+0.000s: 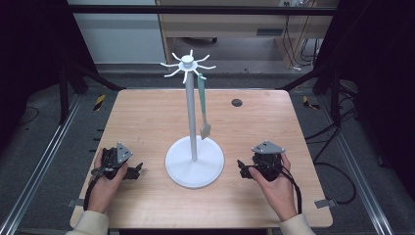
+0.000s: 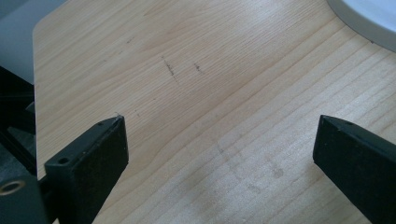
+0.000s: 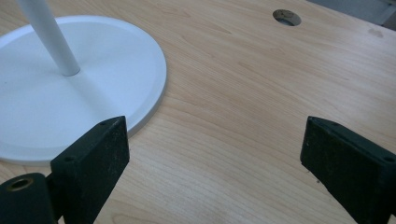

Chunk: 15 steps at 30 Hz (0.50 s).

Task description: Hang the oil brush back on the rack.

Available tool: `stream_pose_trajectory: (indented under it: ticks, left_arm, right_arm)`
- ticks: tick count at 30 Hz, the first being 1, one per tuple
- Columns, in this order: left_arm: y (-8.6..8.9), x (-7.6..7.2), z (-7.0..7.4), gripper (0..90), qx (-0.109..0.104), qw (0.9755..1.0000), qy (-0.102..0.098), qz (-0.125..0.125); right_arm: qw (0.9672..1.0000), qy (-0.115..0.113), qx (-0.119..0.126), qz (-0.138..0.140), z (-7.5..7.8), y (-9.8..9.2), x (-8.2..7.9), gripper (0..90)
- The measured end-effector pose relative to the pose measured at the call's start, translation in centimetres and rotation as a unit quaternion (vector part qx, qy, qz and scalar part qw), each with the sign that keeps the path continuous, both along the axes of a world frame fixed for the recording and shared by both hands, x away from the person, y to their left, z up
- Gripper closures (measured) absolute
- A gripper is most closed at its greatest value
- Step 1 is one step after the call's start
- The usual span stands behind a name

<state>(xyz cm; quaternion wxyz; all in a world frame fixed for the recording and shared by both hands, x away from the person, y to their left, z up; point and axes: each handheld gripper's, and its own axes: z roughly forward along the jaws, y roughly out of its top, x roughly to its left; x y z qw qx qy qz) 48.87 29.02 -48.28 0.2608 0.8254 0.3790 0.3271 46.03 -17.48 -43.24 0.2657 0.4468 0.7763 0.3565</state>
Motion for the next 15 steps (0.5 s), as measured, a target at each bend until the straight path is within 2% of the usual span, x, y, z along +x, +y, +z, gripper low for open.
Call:
stream_pose_trajectory:
  ticks: [10,15]
  left_arm:
    - [0.0,0.0,0.0,2.9,0.0,1.0,0.0,-0.001]
    - [0.0,0.0,0.0,2.9,0.0,1.0,0.0,-0.001]
  right_arm:
    - [0.9997,0.025,0.0,-0.003,-1.6,0.0,2.0,9.0]
    - [0.9989,0.044,0.01,-0.01,-2.5,-0.3,3.0,9.0]
